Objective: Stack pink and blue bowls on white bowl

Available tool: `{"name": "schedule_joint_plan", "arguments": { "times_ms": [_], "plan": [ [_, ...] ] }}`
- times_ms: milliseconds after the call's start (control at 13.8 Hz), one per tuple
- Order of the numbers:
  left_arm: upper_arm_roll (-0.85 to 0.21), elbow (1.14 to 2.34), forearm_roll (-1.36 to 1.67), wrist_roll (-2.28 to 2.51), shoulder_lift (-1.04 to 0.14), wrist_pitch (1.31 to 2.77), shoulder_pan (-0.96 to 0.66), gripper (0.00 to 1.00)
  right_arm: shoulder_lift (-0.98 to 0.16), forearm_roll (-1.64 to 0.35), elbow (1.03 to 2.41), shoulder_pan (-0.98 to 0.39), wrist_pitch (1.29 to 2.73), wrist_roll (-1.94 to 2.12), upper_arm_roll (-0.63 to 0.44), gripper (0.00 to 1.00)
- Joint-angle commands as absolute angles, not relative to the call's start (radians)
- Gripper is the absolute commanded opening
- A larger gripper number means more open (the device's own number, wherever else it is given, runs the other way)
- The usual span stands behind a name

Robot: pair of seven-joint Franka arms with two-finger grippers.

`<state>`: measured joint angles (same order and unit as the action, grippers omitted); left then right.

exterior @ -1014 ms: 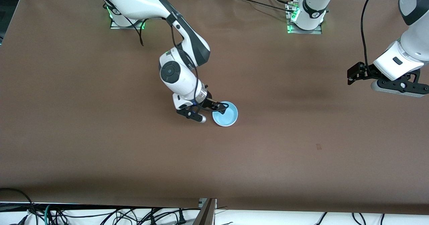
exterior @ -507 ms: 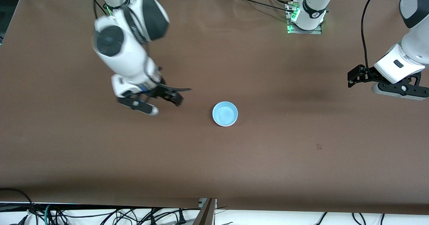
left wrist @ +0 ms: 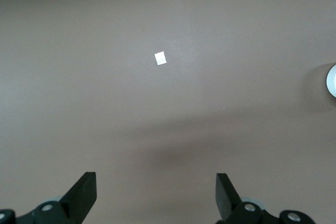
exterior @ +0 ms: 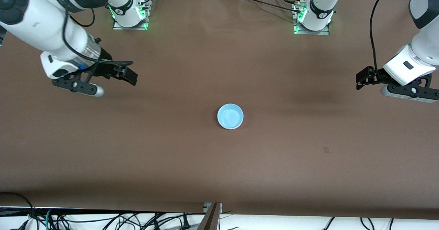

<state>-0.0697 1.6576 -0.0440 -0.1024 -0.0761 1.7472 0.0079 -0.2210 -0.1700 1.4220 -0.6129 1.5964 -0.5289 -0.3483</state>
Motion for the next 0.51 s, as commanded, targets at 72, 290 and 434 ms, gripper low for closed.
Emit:
{"name": "schedule_joint_plan", "arguments": {
  "times_ms": [72,290,434],
  "plan": [
    [-0.067,1.624,-0.055,-0.115,-0.095,1.736,0.002,1.00,-0.108,-0.175,1.575,-0.585,1.632,-0.476,-0.368,0.99],
    [-0.067,1.624,-0.055,-0.115,-0.094,1.736,0.002,1.00,-0.049,-0.158,1.644,-0.461,1.638,-0.353,-0.272,0.99],
    [-0.067,1.624,-0.055,-0.115,-0.094,1.736,0.002,1.00,-0.048,-0.108,1.647,-0.323,1.638,-0.328,-0.110,0.99]
  ]
}}
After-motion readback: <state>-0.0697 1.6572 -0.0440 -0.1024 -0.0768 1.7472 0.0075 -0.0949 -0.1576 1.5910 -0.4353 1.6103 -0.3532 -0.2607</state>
